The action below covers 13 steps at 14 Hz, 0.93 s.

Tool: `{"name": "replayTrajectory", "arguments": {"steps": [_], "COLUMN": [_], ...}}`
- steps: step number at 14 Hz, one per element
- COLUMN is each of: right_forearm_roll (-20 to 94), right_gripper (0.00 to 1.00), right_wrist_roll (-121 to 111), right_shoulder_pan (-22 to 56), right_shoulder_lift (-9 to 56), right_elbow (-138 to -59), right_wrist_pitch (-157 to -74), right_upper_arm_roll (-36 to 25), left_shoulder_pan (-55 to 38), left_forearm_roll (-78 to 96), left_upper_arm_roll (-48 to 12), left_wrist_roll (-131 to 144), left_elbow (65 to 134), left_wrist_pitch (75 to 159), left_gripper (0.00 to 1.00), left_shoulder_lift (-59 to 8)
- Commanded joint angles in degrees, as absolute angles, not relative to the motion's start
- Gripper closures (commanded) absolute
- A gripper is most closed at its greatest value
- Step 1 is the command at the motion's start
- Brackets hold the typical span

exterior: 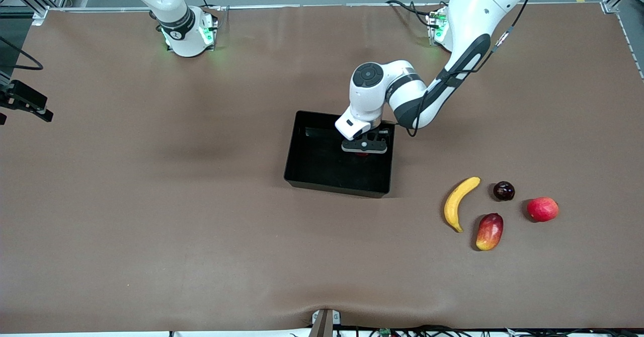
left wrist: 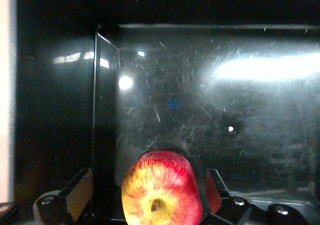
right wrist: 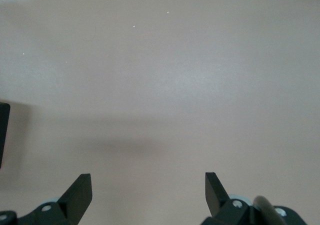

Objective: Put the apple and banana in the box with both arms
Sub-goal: 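Move the left gripper to the yellow banana and lower onto it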

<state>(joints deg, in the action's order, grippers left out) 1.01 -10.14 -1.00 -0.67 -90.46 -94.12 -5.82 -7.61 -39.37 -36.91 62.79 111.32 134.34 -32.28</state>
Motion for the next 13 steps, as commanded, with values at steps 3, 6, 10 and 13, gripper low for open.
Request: {"name": "replayTrajectory", "arguments": {"steps": [3,6,10,13], "right_forearm_roll": [1.23,1.58,1.41,0.88], "right_gripper": [0.0,0.0,0.0,0.0], "right_wrist_roll": [-10.55,-9.85,-5.28,-5.27], "right_shoulder_pan": [-1.76,-1.67,-1.41,-1.05], "right_shoulder_lift": [-0.53,-0.62,-0.88,-0.88], "right_elbow": [-89.3,-89.21,-87.11,-85.34], "right_wrist_pitch": [-92.72,-89.93,-88.6,-87.02], "right_upper_arm_roll": [-5.27,-5.19,-5.01,-4.83], "left_shoulder_pan": [-5.98,-1.77,3.5,9.91], "left_forearm_roll": [-37.9,-34.64,-29.71,-29.09], "left_upper_arm_roll": [-39.29,-39.29,-39.37,-39.29], "left_wrist_roll": [60.57,53.29,41.08,29.66], "left_elbow": [102.41,98.71,95.45,95.8], "left_wrist_pitch": [123.84,123.14,122.78,122.78], "left_gripper": [0.0,0.0,0.0,0.0], "left_shoulder_lift": [-30.67,-30.41,-30.41,-30.41]}}
